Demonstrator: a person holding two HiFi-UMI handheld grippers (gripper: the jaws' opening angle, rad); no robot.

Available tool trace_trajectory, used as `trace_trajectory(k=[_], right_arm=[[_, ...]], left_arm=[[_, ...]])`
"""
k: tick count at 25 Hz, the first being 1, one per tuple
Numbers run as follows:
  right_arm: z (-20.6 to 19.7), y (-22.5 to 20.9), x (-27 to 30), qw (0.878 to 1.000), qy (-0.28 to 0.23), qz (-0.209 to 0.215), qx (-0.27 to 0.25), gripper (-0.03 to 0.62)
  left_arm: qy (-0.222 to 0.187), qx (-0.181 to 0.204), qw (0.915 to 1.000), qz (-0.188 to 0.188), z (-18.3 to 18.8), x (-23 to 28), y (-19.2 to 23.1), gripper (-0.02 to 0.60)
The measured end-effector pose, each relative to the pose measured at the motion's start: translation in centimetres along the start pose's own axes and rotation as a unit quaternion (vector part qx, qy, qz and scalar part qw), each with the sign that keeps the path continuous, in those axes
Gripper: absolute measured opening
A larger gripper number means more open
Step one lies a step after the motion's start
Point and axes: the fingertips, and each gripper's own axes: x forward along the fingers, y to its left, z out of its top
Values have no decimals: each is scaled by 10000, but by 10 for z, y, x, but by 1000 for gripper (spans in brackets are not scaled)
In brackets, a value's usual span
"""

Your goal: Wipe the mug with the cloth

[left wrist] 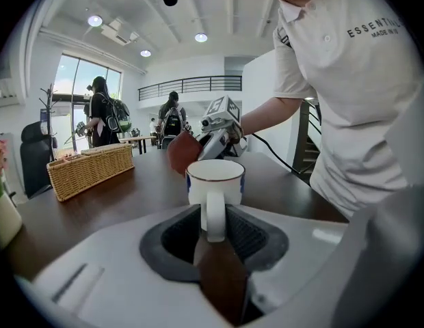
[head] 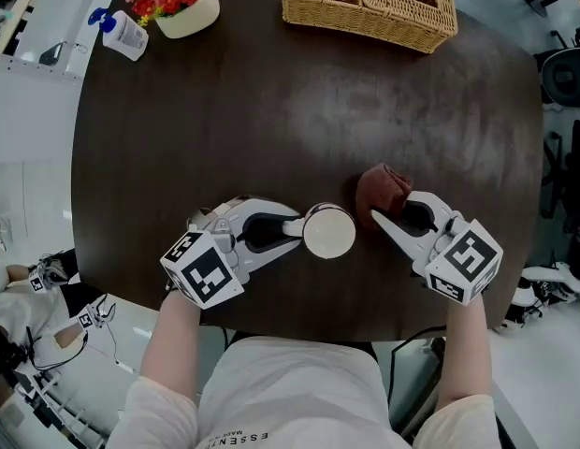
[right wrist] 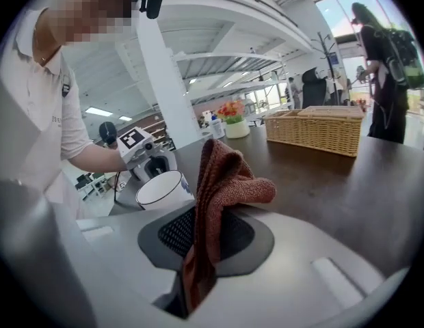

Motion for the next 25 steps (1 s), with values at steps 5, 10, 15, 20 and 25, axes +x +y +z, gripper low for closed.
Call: trace_trajectory(k=[5, 10, 15, 20, 25], right_arm=[[-8, 5, -3, 9982, -287, -414, 333, 83], [-14, 14, -3, 9971, -257, -618, 366, 83], [-17, 17, -13, 9947, -166, -928, 402, 83], [-14, 21, -20, 9921, -82, -1189, 391, 83], [-10, 11, -30, 9773, 11, -2079, 399, 83]], left_arm=[[-114, 44, 9999, -108, 1, 2, -3, 85], [-299, 37, 9995, -53, 5, 0, -4, 75], [-408, 36, 9992, 16, 16, -4, -11, 72], [-759, -130, 9970, 121, 56, -18, -11, 72], [-894, 199, 9956, 217, 109, -34, 1, 72]])
